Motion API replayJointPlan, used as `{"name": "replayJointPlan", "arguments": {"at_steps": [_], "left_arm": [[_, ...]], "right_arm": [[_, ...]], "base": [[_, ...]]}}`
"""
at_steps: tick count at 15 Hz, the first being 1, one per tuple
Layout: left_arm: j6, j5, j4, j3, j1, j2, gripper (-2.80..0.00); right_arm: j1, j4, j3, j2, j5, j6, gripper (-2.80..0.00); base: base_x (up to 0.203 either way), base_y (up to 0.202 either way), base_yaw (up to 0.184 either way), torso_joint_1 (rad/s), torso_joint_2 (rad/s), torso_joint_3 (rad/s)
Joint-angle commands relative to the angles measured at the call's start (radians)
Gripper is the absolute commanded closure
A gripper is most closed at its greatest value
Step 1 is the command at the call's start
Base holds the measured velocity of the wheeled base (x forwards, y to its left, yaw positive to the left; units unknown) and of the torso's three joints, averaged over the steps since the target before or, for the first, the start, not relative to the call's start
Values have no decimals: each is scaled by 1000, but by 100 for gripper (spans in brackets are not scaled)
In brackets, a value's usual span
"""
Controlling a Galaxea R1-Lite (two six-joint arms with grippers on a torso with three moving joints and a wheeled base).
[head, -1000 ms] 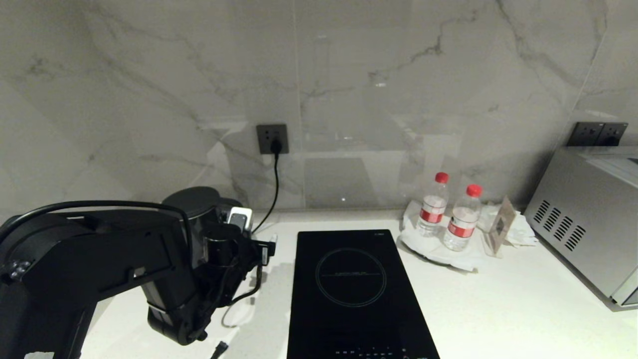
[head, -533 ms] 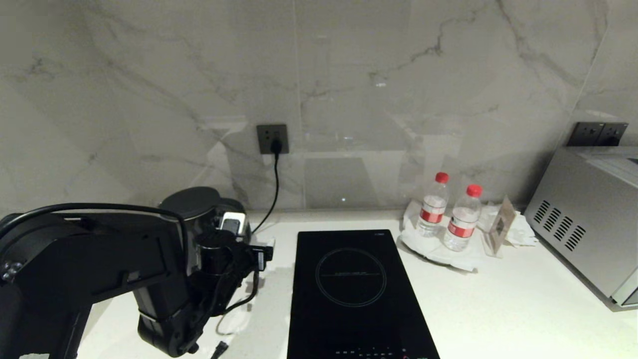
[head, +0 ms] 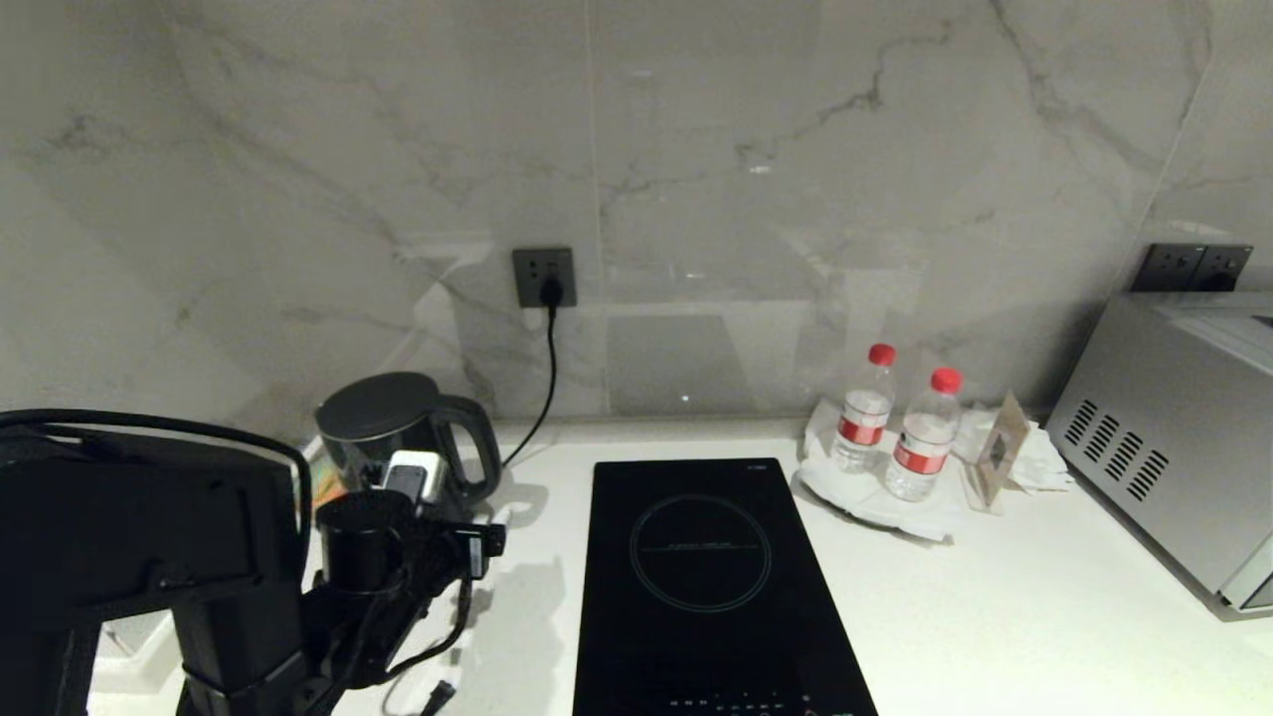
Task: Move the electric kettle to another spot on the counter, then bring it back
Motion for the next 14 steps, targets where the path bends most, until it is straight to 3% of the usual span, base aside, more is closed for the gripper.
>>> {"name": "replayJointPlan", "arguments": {"at_steps": [1,6,9,12,14], "left_arm": [[-25,1,-9,58,-9,-171,-280],[-47,2,-7,199,-40,-488,-280],[-49,3,96,240,-49,-735,-280],[-51,5,412,203,-65,-1086,-280],[-51,5,755,134,-60,-1341,-280]], "right_arm": [[0,0,0,0,0,0,0],[0,0,0,0,0,0,0],[0,0,0,0,0,-1,0],[0,0,0,0,0,-1,0],[0,0,0,0,0,-1,0]], "base": [[0,0,0,0,0,0],[0,0,0,0,0,0],[0,0,0,0,0,0],[0,0,0,0,0,0],[0,0,0,0,0,0]]}}
